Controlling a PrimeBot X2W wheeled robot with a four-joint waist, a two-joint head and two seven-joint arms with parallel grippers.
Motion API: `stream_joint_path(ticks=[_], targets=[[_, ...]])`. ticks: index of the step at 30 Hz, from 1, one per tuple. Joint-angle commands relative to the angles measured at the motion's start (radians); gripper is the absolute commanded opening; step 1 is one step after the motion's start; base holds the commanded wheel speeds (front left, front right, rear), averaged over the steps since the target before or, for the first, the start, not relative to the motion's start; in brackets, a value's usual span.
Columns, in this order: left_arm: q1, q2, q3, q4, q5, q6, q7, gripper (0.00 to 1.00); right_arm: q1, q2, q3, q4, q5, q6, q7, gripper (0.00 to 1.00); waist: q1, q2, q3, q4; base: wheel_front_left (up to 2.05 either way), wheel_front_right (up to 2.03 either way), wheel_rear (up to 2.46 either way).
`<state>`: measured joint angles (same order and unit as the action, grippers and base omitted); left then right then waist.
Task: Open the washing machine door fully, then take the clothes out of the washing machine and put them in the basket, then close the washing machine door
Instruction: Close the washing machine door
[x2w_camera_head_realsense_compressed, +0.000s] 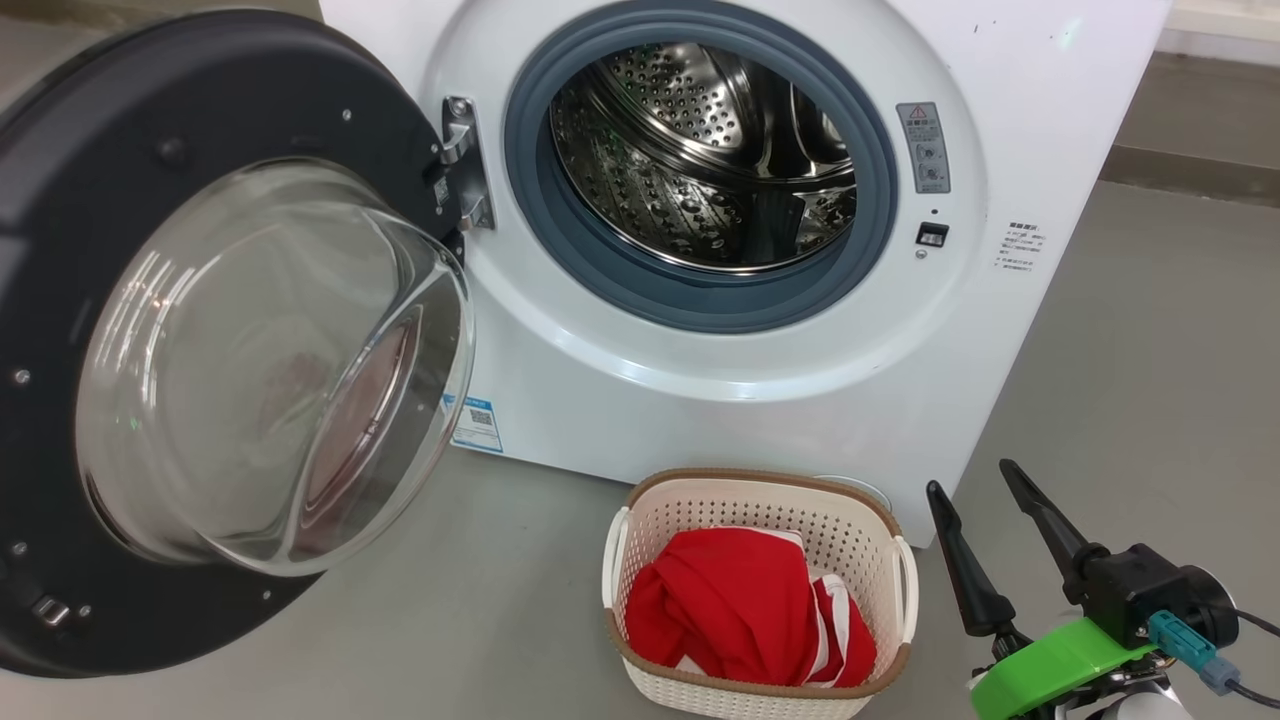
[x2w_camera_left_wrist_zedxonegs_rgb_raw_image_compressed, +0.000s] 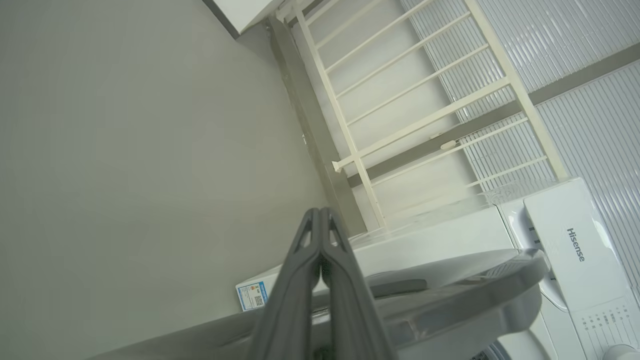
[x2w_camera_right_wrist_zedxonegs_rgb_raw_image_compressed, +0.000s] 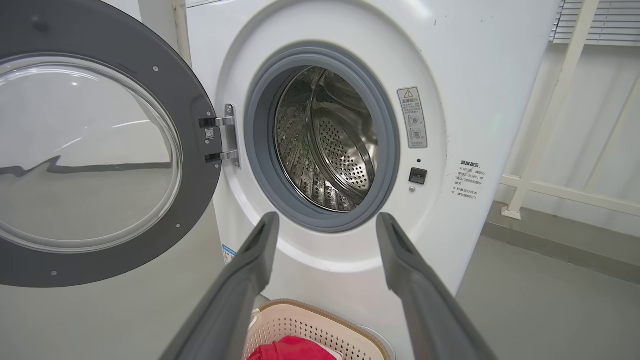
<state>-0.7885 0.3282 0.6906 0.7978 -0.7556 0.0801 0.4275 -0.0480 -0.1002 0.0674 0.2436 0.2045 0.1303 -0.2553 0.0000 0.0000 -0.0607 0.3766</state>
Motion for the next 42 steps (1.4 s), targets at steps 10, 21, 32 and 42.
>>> stream_joint_path(ticks=[10,21,32,42], targets=[[0.022,0.057,0.012,-0.007,-0.074,-0.059,0.195,0.0,-0.022,-0.016,0.021,-0.023,0.008,0.0,-0.006,1.0,0.0,0.0,0.007,0.004,0.0,0.0,0.0],[0.093,-0.064,0.044,-0.113,-0.177,-0.094,0.297,0.0,-0.023,-0.013,0.025,-0.024,0.009,0.0,-0.006,1.0,0.0,0.0,0.02,0.013,0.0,0.0,0.0],[0.212,-0.199,0.052,-0.429,-0.224,-0.052,0.365,0.0,-0.019,-0.008,0.023,-0.022,0.01,0.0,-0.006,1.0,0.0,0.0,0.016,0.012,0.0,0.0,0.0],[0.325,-0.269,-0.006,-0.681,-0.256,-0.001,0.421,0.0,-0.024,-0.006,0.03,-0.021,0.014,0.0,-0.006,1.0,0.0,0.0,0.023,0.006,0.0,0.0,0.0]])
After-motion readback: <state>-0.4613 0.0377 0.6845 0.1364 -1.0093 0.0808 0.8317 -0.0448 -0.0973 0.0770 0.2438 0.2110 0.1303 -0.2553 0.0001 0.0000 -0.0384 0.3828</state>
